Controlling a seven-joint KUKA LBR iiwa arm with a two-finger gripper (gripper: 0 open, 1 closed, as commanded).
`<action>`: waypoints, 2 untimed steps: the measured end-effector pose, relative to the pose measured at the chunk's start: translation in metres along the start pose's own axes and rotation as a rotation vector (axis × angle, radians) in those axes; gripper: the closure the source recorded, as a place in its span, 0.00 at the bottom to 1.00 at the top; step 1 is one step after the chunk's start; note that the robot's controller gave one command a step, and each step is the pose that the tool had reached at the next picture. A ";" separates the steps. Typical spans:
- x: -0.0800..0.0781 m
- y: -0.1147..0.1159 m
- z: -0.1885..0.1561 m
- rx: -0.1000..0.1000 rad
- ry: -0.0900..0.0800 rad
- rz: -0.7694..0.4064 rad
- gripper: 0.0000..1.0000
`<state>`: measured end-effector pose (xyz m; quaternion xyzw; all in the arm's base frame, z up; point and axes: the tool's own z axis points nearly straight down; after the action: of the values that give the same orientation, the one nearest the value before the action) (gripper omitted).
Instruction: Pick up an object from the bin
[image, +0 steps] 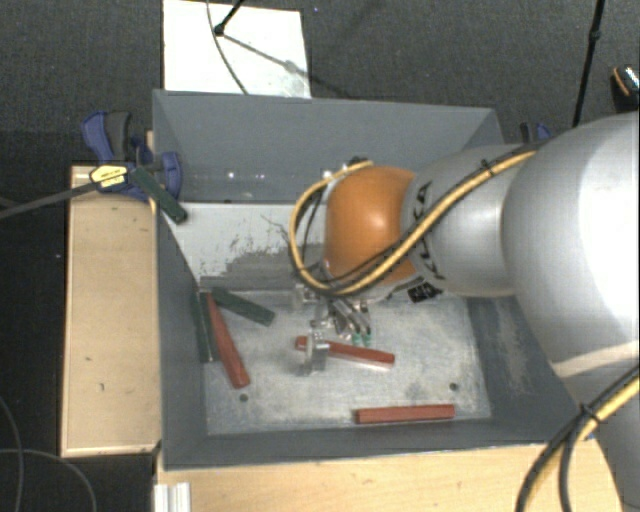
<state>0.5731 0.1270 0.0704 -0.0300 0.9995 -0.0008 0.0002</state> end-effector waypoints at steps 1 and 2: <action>0.026 -0.041 0.000 0.000 0.002 0.027 0.00; 0.025 -0.038 0.000 -0.003 -0.001 0.029 1.00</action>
Offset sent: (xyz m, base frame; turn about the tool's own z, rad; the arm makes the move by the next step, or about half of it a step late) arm -0.0234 -0.0394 -0.0004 0.0214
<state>0.5502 0.0878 0.0706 -0.0154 0.9999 0.0007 0.0007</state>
